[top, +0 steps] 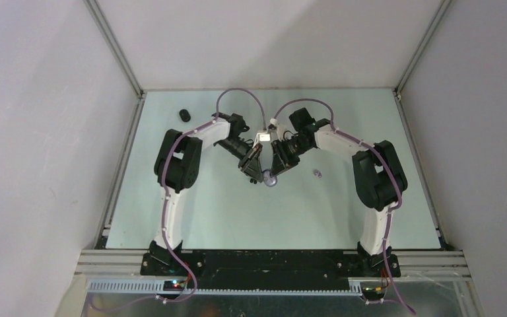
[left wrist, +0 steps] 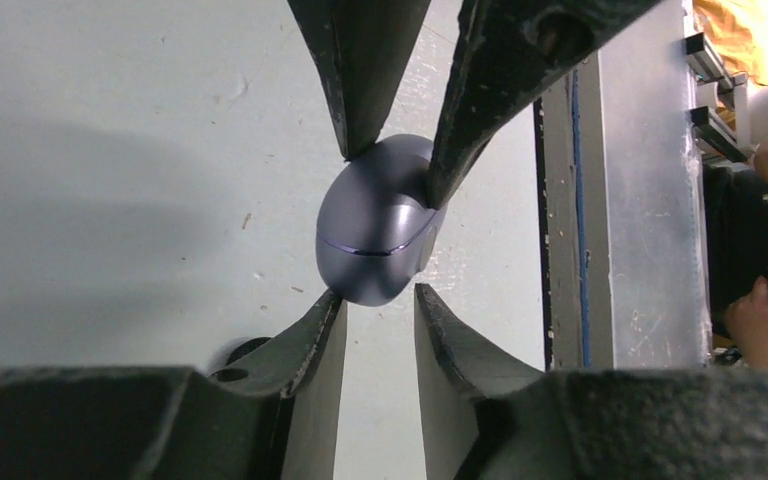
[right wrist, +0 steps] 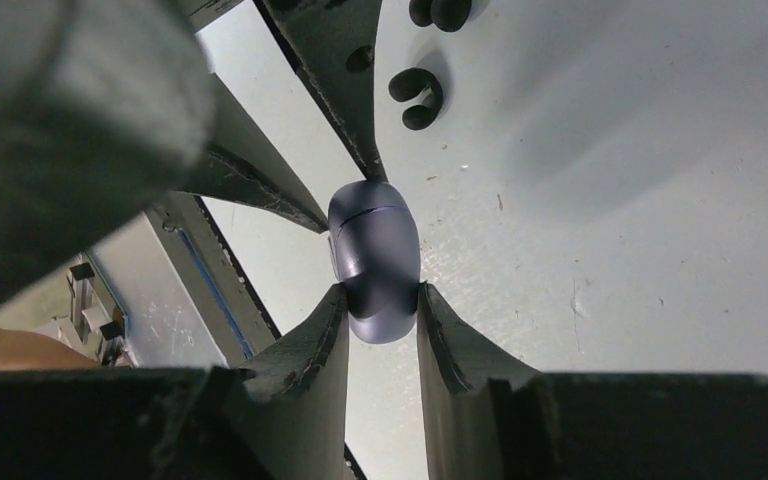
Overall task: Insert the wireless bluetooth earbuds into the charging case
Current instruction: Pick up the charging case at the center of the board.
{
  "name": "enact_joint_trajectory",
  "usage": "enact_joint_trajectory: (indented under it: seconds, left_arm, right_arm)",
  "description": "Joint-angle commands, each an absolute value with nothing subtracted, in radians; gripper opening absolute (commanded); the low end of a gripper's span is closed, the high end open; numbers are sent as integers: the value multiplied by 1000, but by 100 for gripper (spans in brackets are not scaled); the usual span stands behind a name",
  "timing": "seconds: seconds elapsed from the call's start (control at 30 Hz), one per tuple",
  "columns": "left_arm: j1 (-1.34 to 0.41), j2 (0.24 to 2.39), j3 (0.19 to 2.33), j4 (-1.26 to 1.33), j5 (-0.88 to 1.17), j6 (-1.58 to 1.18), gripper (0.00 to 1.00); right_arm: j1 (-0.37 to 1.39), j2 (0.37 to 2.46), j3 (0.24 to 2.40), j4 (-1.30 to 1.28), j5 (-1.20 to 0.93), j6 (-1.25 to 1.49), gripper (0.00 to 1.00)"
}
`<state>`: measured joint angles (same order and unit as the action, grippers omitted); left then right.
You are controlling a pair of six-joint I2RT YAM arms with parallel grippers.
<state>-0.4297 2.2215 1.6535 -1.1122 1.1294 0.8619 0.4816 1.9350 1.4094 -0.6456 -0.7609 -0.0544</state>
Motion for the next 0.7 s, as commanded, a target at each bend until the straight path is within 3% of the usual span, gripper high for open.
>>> enact_joint_trajectory:
  seconds: [0.0,0.33,0.67]
  left_arm:
    - [-462,2216,1699,-1213,1272,899,35]
    - [-462,2236,1735,-1285,1308,947,61]
    - [-462,2255,1736,-1251,1320,914,66]
  right_arm:
    - [490,1896,1413,-566,-742,-76,29]
    - [490,1897,1408,-562,-758,-77,29]
    - [472,1910,1408,-551,-832,-42,29]
